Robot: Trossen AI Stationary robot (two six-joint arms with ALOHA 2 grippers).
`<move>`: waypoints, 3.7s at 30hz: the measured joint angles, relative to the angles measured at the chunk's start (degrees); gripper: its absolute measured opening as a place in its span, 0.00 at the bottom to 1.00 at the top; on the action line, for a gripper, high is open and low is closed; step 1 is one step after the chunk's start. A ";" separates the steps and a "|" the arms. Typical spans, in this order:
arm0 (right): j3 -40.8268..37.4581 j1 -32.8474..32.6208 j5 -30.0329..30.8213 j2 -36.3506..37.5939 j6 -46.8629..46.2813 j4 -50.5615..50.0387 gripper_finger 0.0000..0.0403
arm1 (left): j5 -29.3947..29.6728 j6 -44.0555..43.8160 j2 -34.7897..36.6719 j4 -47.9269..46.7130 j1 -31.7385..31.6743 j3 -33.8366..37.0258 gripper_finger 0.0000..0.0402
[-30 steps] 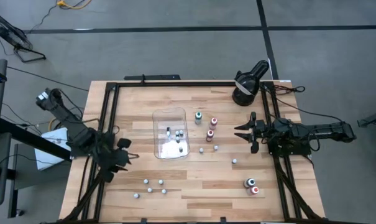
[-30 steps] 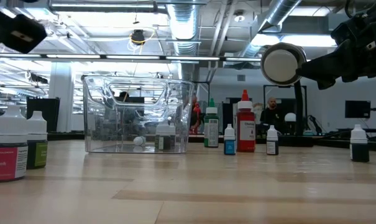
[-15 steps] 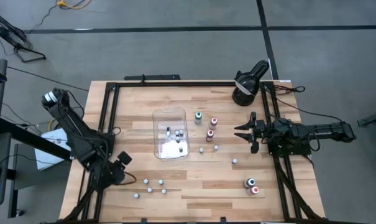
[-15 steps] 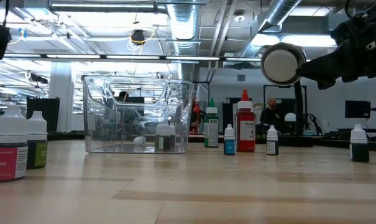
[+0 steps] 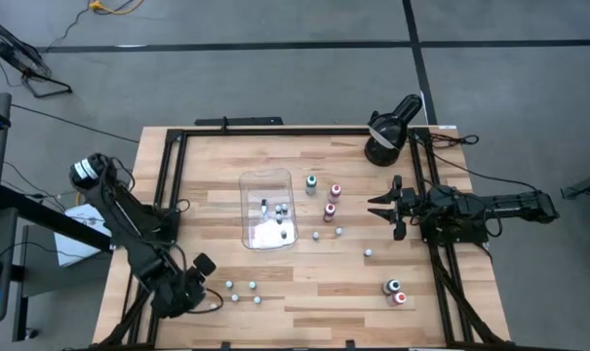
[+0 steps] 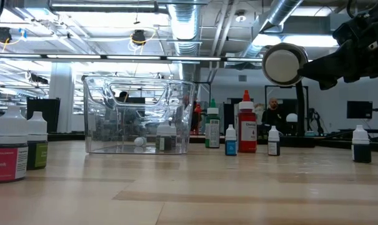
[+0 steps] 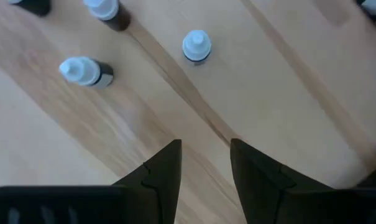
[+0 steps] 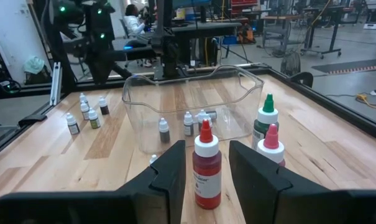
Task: Pick & Place food coloring
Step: Put the small black food coloring bottle into the transparent bin
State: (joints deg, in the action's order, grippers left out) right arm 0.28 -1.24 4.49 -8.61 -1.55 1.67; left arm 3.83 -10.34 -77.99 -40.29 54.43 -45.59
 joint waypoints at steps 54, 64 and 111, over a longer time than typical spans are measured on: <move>-0.01 0.01 0.00 0.01 0.01 0.02 0.28 | 5.11 8.60 -18.26 3.78 -1.56 -12.34 0.18; -0.01 0.01 0.00 -0.01 0.01 0.02 0.28 | 1.30 4.89 -6.67 -1.31 -3.10 -12.34 0.16; 0.00 -0.01 0.00 0.00 0.00 0.02 0.28 | 12.37 -8.51 19.51 -5.20 -46.27 -12.32 0.18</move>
State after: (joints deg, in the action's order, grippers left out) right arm 0.28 -1.25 4.49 -8.62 -1.55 1.69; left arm 16.20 -18.85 -58.48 -45.50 8.16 -57.91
